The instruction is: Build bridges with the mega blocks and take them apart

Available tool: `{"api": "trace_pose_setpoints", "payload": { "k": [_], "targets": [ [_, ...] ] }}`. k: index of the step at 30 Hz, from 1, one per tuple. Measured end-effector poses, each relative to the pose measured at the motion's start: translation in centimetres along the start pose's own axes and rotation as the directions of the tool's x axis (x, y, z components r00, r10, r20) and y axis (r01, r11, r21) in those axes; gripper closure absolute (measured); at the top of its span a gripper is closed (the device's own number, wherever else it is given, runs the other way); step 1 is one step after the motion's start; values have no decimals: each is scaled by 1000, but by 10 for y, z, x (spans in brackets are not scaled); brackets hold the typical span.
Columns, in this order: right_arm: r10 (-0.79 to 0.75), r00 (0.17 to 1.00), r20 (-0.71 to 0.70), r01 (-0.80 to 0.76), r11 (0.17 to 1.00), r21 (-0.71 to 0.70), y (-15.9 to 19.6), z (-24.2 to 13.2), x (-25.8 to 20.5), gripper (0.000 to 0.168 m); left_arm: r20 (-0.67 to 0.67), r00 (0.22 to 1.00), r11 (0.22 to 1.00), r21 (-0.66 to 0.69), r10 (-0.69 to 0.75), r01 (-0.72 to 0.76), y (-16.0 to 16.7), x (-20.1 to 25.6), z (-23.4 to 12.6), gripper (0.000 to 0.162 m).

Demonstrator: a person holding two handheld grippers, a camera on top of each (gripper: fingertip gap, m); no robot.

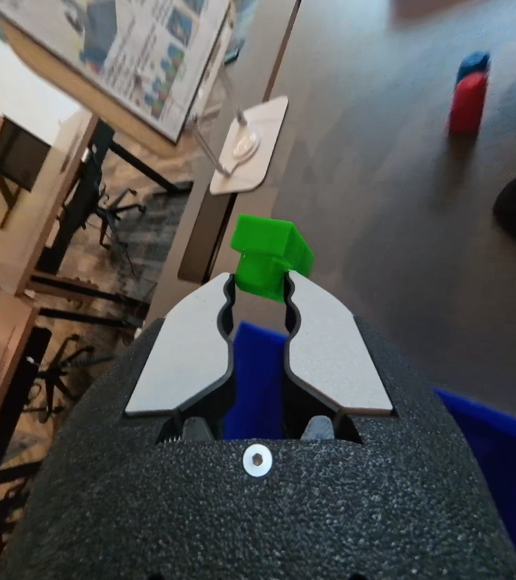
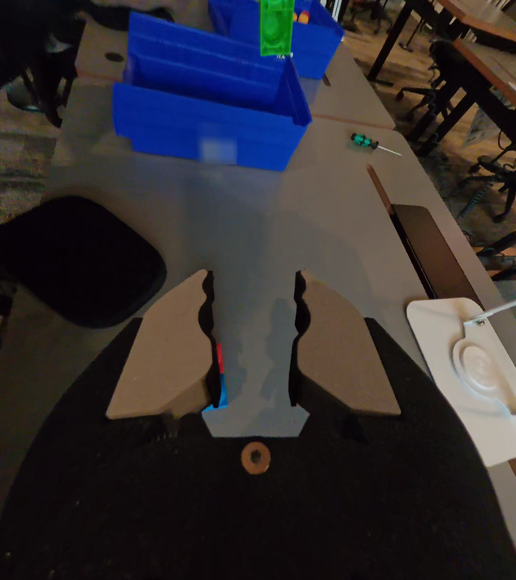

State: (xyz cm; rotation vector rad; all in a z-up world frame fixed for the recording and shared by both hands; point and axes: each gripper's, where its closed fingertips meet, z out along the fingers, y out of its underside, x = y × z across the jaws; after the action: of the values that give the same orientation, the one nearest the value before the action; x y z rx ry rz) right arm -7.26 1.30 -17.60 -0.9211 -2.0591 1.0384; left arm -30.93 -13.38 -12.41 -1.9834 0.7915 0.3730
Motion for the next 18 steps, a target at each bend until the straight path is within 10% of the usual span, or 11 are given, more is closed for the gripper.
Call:
{"api": "trace_pose_setpoints", "payload": {
  "k": [9,18],
  "targets": [
    [-12,1000,-13,12,1000,24,-30,16,-14,116,-63,994,988,137,86,-77,-103,57,72,132],
    [-49,994,-98,39,994,-103,-17,22,1,114,-114,991,996,50,75,-70,-132,123,149,132]
  ]
}}
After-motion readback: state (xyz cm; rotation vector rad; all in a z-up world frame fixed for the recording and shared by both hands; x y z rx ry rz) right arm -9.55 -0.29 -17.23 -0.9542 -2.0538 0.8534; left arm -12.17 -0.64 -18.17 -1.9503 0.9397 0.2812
